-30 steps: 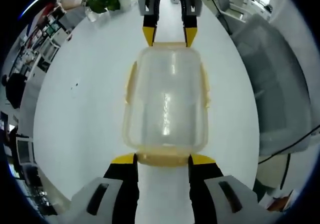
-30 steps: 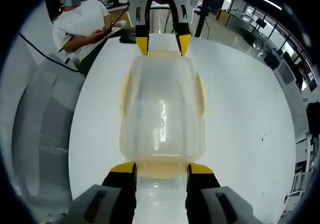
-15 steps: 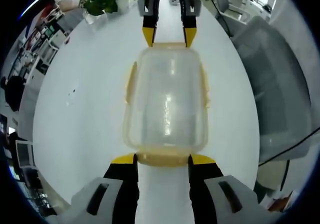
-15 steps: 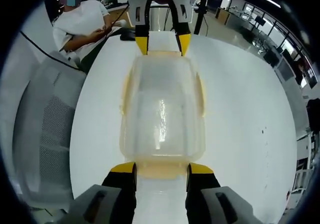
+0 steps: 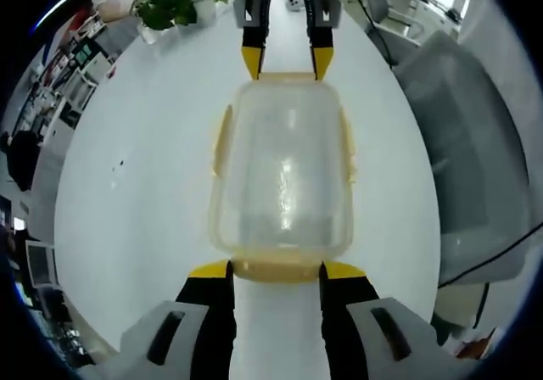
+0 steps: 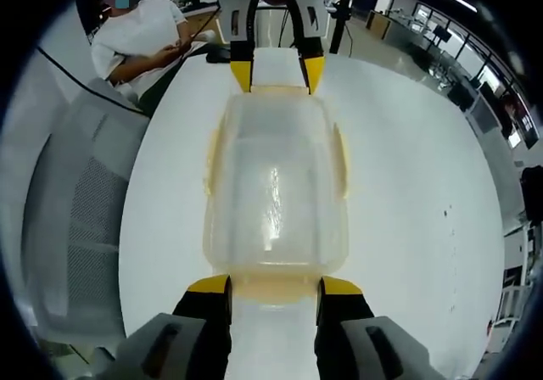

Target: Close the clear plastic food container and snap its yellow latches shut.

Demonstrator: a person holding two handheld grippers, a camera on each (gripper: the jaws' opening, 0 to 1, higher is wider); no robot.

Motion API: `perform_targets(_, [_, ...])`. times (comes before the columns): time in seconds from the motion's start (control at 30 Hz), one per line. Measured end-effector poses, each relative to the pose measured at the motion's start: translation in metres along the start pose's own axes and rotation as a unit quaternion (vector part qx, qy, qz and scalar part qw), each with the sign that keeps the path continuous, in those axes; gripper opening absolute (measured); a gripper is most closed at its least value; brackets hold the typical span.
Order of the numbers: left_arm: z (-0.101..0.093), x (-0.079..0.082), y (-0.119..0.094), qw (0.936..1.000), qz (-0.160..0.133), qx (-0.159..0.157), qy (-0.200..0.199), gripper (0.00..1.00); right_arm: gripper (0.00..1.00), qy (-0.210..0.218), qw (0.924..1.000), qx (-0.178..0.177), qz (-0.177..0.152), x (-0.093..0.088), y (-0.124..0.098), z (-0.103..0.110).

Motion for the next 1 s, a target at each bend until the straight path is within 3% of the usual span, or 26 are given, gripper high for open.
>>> perform_targets(1.0, [0.001,0.022,0.018,1.0,-0.005,-0.006,0.003,0.36,0.35,0.005,0.9999,0.006,0.008,-0.026,-0.002,-0.003])
Point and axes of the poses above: the point that each gripper's makers call its tool centre point, and the gripper's own axes: y roughly forward along the fingers, z roughly to its left, x roughly out of its top, the point moved 10 cm from there along -y, roughly backward along the fingers, and after that the axes turned 5 degrees about y, right-handed, at the moved point
